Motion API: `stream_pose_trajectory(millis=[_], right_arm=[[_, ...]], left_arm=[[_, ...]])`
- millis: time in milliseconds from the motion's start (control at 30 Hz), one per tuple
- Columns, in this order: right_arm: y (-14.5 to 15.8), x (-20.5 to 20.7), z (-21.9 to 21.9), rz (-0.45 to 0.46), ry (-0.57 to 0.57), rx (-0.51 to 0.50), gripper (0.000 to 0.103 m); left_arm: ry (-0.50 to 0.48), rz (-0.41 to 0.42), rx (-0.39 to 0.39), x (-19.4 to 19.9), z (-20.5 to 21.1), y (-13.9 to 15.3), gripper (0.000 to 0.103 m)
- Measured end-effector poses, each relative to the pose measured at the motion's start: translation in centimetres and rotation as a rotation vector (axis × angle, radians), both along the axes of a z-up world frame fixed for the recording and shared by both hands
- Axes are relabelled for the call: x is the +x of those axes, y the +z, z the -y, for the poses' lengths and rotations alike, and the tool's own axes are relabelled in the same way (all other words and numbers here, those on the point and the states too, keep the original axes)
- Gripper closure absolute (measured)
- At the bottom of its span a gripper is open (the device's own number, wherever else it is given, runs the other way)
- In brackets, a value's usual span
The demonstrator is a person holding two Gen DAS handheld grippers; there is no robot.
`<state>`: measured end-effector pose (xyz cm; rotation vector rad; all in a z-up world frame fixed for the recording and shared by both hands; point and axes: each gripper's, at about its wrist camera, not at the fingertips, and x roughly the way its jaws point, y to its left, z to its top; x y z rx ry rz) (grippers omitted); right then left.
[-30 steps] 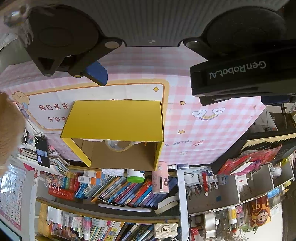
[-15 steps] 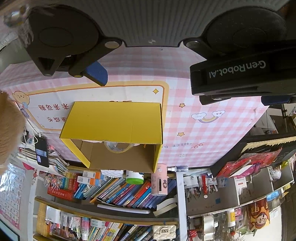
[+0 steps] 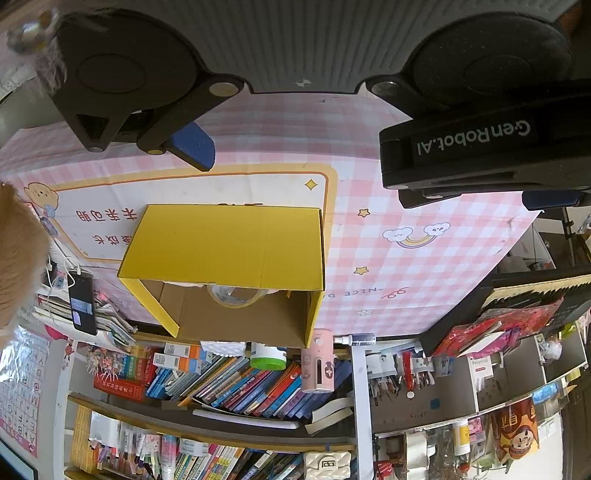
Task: Organize objects
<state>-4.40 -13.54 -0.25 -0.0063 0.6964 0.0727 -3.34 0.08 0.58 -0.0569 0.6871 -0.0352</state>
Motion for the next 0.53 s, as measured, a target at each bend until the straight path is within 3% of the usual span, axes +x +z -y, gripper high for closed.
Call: stream_pose_trajectory(millis=[533], right_arm=[[-0.25,0.41,-0.17,-0.003,0.014,-0.004,0.0]], left_arm=[[-0.011,-0.015,-0.007,0.25,-0.07,-0.23,0.0]])
